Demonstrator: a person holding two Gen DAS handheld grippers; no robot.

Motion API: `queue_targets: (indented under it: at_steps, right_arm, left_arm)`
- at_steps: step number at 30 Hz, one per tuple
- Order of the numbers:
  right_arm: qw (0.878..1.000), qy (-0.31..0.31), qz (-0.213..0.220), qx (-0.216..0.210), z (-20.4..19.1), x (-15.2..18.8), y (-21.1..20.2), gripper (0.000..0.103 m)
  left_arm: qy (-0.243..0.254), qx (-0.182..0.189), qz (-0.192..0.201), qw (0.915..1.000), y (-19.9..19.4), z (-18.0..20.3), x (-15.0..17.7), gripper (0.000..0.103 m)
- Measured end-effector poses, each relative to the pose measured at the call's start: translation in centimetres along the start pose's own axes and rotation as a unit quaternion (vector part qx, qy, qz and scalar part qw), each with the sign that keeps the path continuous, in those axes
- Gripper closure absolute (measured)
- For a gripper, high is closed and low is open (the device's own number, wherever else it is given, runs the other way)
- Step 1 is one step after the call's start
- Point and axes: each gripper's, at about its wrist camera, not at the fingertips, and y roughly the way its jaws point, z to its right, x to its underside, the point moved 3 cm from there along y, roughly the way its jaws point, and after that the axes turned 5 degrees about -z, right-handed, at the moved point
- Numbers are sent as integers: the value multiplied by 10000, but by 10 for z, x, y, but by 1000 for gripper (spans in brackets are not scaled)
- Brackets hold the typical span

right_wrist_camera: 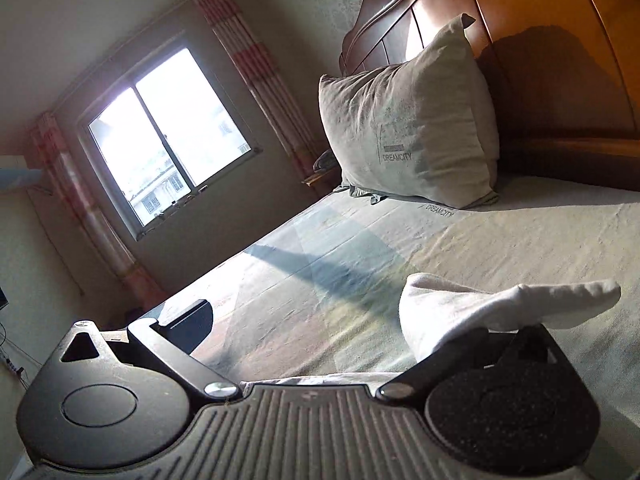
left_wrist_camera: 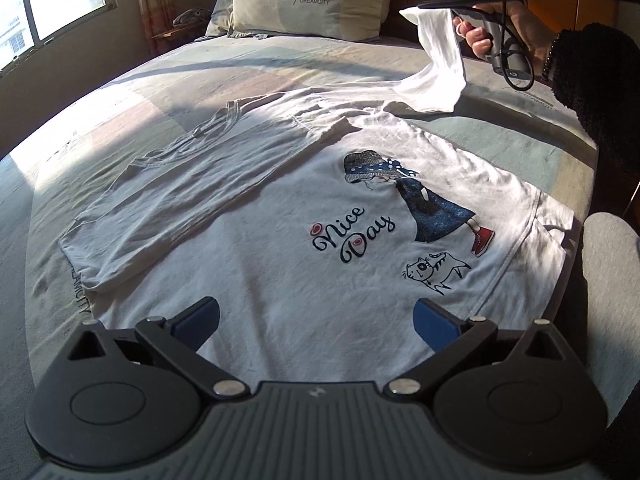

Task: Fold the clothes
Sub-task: 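Lift and carry the sleeve across the shirt body with the right gripper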

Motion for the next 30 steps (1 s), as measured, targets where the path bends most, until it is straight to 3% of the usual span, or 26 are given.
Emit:
queue_targets:
  at_steps: [10, 18, 30]
  right_arm:
    - [9995, -255, -177, -75, -55, 1, 37, 0]
    - [9982, -396, -375, -238, -96, 22, 75, 0]
    - [9907, -696, -701, -932, -170, 59, 117, 0]
  left_arm:
    - [80, -84, -35, 9999, -9, -29, 14, 1]
    - [-268, -173, 29, 9995, -20, -50, 28, 1]
    - [-675, -171, -136, 9975, -18, -55, 43, 1]
